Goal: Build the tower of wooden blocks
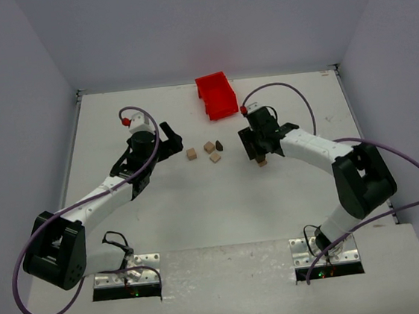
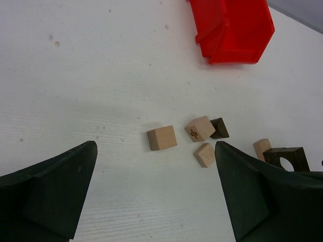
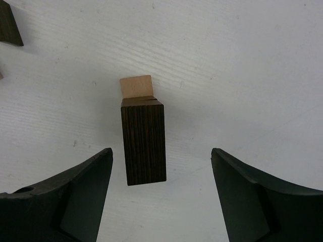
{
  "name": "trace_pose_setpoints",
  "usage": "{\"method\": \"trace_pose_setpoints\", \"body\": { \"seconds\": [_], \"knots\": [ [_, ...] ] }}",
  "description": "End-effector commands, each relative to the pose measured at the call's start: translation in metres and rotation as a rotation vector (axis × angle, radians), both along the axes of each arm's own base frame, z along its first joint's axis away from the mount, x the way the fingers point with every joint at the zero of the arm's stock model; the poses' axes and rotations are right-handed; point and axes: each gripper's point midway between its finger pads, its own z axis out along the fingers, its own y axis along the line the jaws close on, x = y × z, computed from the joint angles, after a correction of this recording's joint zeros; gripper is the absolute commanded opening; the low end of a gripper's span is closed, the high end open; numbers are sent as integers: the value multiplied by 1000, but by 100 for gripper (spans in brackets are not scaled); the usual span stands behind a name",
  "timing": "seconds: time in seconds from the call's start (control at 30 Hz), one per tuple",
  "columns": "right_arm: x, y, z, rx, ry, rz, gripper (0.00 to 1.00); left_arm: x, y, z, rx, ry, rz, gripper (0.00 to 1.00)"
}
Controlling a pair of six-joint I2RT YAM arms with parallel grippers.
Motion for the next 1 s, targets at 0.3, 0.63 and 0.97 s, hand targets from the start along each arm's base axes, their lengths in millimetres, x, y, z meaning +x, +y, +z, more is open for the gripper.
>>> {"method": "trace_pose_setpoints", "body": {
  "seconds": [0.3, 0.63, 0.97],
  "knots": [
    [5, -9, 17, -18, -58, -42, 79, 4, -2, 23, -27, -79, -9, 100],
    [5, -10, 17, -25, -59, -42, 78, 4, -2, 23, -28, -81, -10, 100],
    [5, -13, 19, -33, -65, -49, 78, 4, -3, 23, -28, -83, -13, 100]
  ]
}}
